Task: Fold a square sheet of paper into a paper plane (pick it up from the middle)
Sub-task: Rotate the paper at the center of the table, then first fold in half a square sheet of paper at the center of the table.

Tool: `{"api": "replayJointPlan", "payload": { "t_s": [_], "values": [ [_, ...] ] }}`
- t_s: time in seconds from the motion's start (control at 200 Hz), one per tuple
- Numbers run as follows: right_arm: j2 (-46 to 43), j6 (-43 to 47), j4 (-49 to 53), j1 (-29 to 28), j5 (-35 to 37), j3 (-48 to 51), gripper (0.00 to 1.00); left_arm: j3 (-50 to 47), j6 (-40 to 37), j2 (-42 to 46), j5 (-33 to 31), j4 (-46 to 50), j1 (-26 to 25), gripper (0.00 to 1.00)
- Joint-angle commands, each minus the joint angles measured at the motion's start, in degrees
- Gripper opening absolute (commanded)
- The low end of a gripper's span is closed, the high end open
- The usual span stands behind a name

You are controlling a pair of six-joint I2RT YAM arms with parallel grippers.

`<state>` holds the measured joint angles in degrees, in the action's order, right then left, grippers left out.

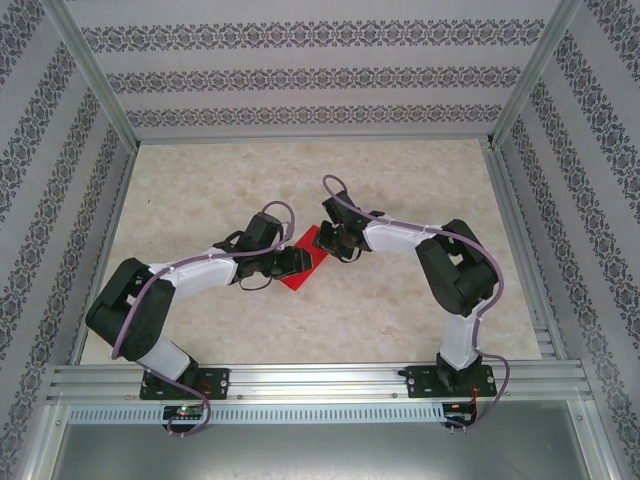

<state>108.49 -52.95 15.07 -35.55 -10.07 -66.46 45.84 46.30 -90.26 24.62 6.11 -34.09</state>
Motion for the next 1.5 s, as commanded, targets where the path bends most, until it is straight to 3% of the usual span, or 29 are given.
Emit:
{"api": "replayJointPlan", "payload": {
  "t_s": [0.0, 0.17, 0.315, 1.274, 1.494],
  "values": [
    [-4.26, 1.59, -10.08, 1.23, -2.89, 3.54, 0.23, 2.56, 2.56, -2.51, -0.59, -4.46, -2.02, 0.31],
    [-5.42, 1.81, -14.46, 0.93, -5.66, 9.24, 0.03, 2.58, 3.50, -5.28, -4.80, -4.51, -2.79, 0.13],
    [-4.55, 2.15, -16.41, 0.75, -8.03, 10.85, 0.00, 3.29, 3.88, -8.12, -4.09, -5.15, -2.74, 0.05],
    [1.75, 1.80, -19.73, -0.88, -10.81, 13.23, 0.00, 4.75, 3.49, -12.13, -5.03, -3.13, -2.75, 0.02],
    [-0.70, 2.71, -20.63, -0.53, -10.98, 14.12, 0.00, 5.21, 3.27, -12.57, -6.27, -0.79, -2.78, 0.01]
  ]
}}
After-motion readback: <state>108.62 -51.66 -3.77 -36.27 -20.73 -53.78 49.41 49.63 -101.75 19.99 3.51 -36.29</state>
